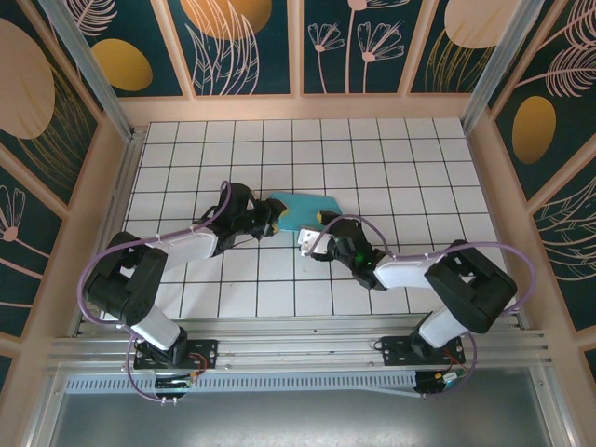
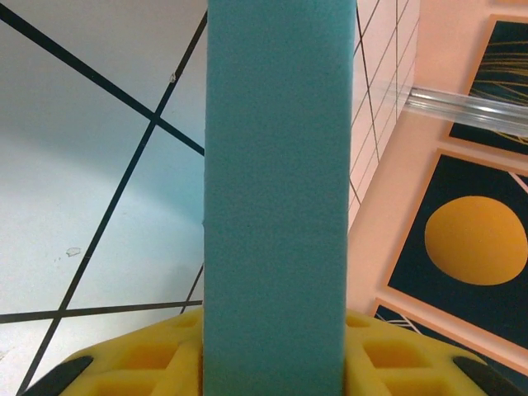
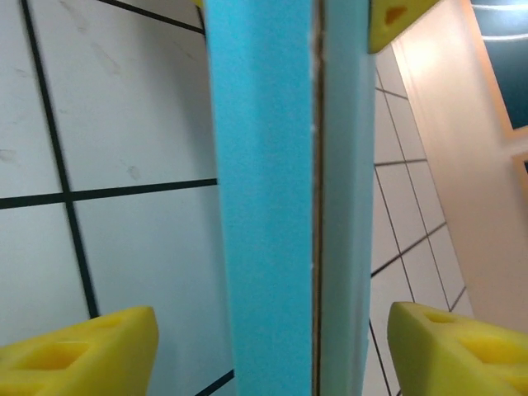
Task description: Fold the paper box
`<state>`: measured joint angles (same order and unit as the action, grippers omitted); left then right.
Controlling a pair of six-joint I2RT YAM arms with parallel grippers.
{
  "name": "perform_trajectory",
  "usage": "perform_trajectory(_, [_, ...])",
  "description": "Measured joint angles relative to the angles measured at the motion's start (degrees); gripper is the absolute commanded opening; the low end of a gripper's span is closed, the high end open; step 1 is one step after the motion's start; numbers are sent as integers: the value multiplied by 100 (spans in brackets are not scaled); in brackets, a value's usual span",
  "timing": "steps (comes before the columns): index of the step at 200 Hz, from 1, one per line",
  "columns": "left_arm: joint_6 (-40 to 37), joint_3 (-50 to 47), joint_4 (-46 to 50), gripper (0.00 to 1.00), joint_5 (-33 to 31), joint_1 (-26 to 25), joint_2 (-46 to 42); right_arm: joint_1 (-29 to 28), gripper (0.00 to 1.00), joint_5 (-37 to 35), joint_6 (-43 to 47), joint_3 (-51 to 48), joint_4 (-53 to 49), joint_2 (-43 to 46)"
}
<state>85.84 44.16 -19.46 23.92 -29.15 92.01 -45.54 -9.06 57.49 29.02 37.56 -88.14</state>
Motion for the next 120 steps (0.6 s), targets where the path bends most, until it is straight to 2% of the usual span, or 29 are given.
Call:
perform_trajectory(58, [238, 0, -46, 41, 4, 0, -24, 0, 48, -254, 179, 11, 448, -275])
perform_trajectory(90, [284, 0, -46, 44, 2, 0, -157, 0, 46, -271, 153, 20, 428, -243])
perform_trajectory(120, [280, 0, -42, 57, -57, 42, -435, 0, 45, -251, 61, 22, 144, 57])
